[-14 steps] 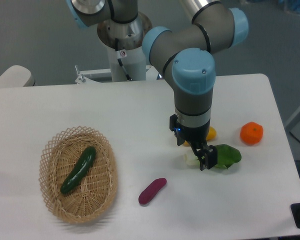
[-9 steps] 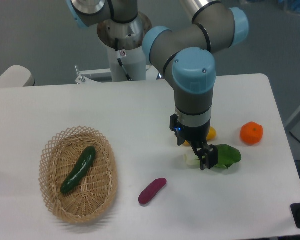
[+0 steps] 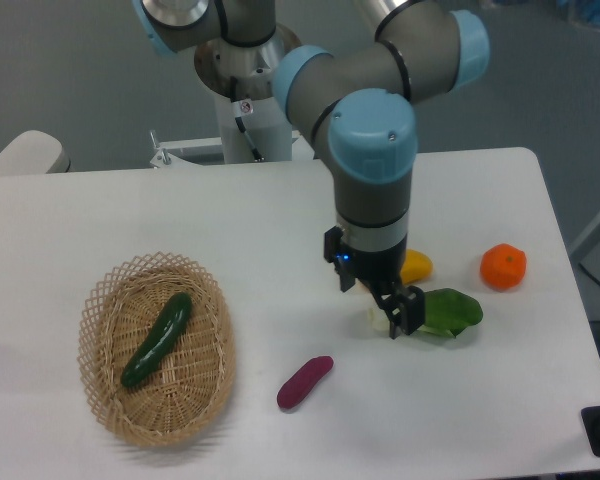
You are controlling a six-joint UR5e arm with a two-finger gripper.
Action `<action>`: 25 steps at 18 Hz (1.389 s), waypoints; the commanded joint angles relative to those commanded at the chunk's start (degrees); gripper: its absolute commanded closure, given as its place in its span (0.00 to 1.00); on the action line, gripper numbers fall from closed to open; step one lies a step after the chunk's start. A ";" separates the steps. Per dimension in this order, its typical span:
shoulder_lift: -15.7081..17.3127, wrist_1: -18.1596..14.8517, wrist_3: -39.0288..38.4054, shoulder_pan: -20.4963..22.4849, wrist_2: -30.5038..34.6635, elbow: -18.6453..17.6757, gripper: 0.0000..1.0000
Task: Pick up the cucumber from the basket
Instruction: 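Move the open gripper over the green cucumber in the wicker basket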
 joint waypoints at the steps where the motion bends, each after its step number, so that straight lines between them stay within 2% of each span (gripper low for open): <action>1: -0.09 -0.52 -1.58 -0.44 0.09 -0.35 0.00; 3: 0.00 -4.03 -7.27 -0.79 0.09 -0.62 0.00; 4: -0.09 -4.74 -10.61 -1.05 -0.44 -0.62 0.00; 7: -1.93 -4.31 -25.73 -2.63 -3.16 -0.70 0.00; 11: -1.58 -4.31 -32.15 -6.93 -4.13 -1.23 0.00; 14: -1.32 -4.05 -36.04 -8.78 -4.22 -4.03 0.00; 17: -1.32 -0.63 -36.48 -10.89 -3.69 -6.67 0.00; 21: -0.97 1.23 -36.22 -11.77 -4.04 -9.84 0.00; 22: -1.14 2.71 -36.05 -12.91 -4.04 -10.72 0.00; 25: -1.32 9.91 -36.48 -14.85 -3.96 -14.41 0.00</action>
